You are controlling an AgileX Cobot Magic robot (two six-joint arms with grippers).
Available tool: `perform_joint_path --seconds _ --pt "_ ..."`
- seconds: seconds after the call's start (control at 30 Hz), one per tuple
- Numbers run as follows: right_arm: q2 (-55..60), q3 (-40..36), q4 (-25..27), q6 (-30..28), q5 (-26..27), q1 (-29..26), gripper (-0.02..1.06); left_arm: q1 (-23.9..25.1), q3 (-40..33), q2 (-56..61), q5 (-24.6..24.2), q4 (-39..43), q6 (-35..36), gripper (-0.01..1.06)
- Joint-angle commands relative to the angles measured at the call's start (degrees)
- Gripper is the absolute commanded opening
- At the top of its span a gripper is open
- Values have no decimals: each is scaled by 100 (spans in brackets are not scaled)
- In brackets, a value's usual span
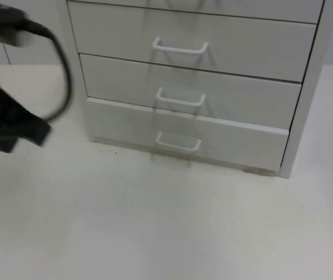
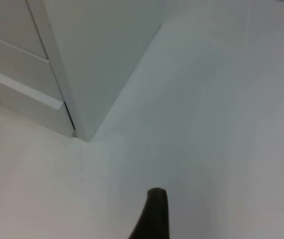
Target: Open the drawer with the left hand, place the block into the drawer with the right hand, then close the drawer with the left hand.
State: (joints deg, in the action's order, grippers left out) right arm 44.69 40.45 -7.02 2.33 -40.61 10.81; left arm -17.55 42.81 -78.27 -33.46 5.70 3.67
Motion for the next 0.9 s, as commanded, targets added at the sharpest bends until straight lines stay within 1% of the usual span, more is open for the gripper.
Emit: perform_joint_path --seconds 0.0,0.03,0.07,0.13,0.23,0.33,0.6,0.67,0.7,0.73,0.77,0.83,0.87 --pt "-30 -15 19 1 70 30 70 930 -11 258 -117 -1178 -754 0" --pt "-30 -15 19 1 70 30 70 930 -11 258 -117 -1178 -754 0" --pt "-30 -15 19 1 93 30 70 1252 -11 348 -150 -1459 -892 0" --pt "-30 -15 19 1 105 30 70 1738 -11 519 -274 -1790 -1224 0" --pt "-30 -15 19 1 117 30 70 2196 -11 820 -483 -1936 -1588 0" --pt "-30 -15 19 1 138 30 70 2322 -11 1012 -493 -1885 -1601 0" --pt "-30 -15 89 -10 136 30 70 2332 -11 1797 -505 -1684 -1601 0" --pt "-30 -15 117 -23 136 30 70 2332 -11 2265 -505 -1706 -1571 11" --pt "-30 -15 117 -23 136 30 70 2332 -11 2265 -505 -1706 -1571 11" --pt "-30 -15 117 -23 136 30 70 2332 -11 2430 -518 -1719 -1517 20" --pt "-30 -15 117 -23 136 30 70 2332 -11 2638 -518 -1719 -1450 34" --pt "-30 -15 178 -21 136 30 70 2332 -11 3014 -562 -1719 -1380 66" --pt "-30 -15 178 -21 136 30 70 2332 -11 3198 -602 -1729 -1380 84"
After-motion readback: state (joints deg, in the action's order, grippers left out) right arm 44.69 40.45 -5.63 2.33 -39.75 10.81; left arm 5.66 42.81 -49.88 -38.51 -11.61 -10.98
